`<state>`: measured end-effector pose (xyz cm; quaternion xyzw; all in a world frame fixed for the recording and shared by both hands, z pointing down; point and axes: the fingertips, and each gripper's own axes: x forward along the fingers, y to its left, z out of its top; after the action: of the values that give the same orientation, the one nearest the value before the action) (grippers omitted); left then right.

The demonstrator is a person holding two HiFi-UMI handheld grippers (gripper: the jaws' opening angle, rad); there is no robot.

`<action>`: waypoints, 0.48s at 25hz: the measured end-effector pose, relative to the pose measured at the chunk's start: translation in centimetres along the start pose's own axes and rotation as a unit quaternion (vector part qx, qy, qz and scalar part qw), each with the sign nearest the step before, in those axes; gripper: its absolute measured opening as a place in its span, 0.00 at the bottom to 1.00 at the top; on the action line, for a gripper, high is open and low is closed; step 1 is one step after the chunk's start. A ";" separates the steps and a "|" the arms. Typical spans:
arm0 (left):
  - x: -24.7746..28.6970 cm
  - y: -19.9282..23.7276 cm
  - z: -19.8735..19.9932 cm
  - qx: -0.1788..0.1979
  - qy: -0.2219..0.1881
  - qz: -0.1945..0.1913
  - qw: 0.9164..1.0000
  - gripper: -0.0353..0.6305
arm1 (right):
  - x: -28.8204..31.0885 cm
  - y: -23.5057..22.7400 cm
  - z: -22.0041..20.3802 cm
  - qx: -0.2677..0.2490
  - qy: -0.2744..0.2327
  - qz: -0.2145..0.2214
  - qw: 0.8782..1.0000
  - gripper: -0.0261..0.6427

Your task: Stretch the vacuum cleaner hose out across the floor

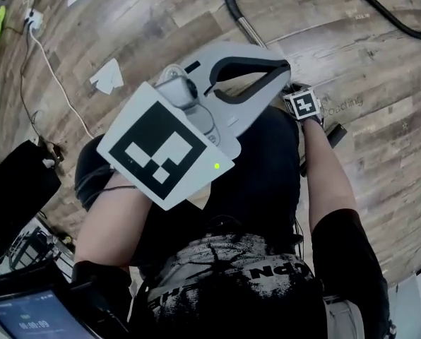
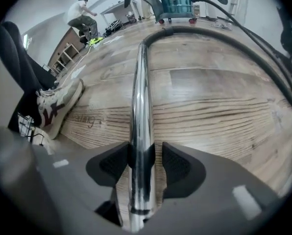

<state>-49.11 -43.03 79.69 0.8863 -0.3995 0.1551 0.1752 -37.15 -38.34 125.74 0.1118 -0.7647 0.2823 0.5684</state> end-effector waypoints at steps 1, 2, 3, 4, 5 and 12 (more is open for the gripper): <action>-0.6 0.1 -0.2 -0.008 -0.003 0.011 1.000 0.06 | 0.3 -0.1 -0.4 -0.004 0.007 -0.014 1.000 0.36; -1.3 0.3 -0.3 -0.018 -0.005 0.020 1.000 0.06 | 0.3 -0.2 -0.4 -0.011 0.009 -0.030 0.999 0.36; -1.9 0.5 -0.4 -0.027 -0.007 0.027 0.999 0.06 | 0.2 -0.4 0.1 -0.020 0.006 -0.047 0.999 0.36; -2.3 0.6 -0.4 -0.036 -0.009 0.031 0.999 0.06 | 0.2 -0.5 0.8 -0.032 0.002 -0.062 0.998 0.36; -2.6 0.6 -0.3 -0.044 -0.010 0.033 0.998 0.06 | 0.1 -0.7 1.4 -0.042 0.002 -0.075 0.996 0.36; -2.8 -0.5 -0.9 -0.032 -0.002 0.034 0.999 0.06 | -0.1 -1.1 2.6 -0.061 -0.004 -0.109 0.992 0.36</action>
<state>-50.64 -40.53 79.21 0.8663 -0.4347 0.1469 0.1973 -38.68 -40.73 125.50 0.1608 -0.7658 0.1711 0.5987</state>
